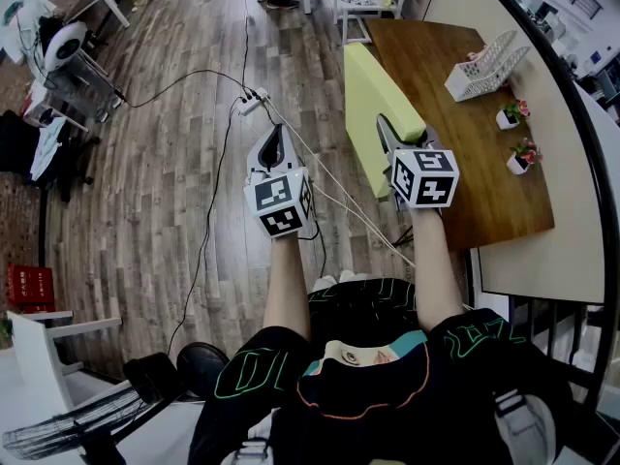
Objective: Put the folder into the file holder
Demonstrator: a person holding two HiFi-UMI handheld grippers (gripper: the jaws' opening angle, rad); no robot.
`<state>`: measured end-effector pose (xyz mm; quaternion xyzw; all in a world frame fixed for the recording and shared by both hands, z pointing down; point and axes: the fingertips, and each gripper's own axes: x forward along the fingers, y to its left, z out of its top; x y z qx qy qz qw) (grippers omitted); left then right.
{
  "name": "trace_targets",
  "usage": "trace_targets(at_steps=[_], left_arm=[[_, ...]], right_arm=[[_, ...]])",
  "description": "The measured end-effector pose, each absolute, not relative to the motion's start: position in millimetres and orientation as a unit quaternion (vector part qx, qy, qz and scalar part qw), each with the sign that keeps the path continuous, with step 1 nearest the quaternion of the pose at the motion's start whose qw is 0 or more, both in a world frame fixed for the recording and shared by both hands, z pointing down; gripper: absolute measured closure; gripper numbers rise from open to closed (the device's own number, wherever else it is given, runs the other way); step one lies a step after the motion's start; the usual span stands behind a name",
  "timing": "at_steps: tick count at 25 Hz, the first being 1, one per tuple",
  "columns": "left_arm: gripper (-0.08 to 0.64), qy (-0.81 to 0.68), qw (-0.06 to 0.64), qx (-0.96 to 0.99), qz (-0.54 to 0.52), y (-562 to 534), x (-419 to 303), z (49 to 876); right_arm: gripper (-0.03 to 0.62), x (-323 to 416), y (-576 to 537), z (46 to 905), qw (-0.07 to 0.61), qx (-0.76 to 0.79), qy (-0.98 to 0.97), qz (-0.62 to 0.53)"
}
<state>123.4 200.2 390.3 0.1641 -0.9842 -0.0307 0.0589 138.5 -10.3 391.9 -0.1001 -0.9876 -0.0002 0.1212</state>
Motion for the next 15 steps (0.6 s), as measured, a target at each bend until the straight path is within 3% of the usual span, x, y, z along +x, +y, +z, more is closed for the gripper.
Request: trace_targets(at_steps=[15], left_arm=[[0.56, -0.987, 0.037, 0.155, -0.033, 236.8, 142.5, 375.4]], right_arm=[[0.43, 157.7, 22.5, 389.1, 0.118, -0.118, -0.986, 0.018]])
